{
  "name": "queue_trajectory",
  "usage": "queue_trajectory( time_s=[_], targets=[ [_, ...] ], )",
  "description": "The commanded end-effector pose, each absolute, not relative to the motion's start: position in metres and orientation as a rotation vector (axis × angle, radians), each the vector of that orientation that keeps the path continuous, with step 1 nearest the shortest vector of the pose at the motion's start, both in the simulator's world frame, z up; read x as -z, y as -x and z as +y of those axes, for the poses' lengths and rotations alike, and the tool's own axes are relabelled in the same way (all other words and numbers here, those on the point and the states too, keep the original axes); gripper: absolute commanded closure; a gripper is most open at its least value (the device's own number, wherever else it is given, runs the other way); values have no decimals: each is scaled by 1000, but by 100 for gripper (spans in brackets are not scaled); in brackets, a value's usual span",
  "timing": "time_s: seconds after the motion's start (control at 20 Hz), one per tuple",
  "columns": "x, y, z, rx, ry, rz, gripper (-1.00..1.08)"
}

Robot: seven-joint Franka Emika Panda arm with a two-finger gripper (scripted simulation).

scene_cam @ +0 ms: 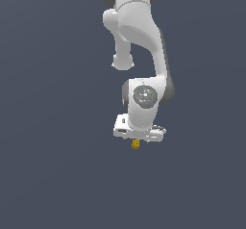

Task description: Pick up the object and move it to a goal position.

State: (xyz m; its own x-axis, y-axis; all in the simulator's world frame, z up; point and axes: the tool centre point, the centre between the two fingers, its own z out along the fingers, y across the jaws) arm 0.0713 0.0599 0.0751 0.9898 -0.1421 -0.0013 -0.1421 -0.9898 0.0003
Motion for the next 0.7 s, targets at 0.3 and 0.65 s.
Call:
queue_trajectory(
  time_s=[0.3, 0.65],
  targets=[
    [-67, -72, 60, 2, -3133, -232, -92],
    [-32, -72, 61, 1, -3133, -235, -92]
  ],
)
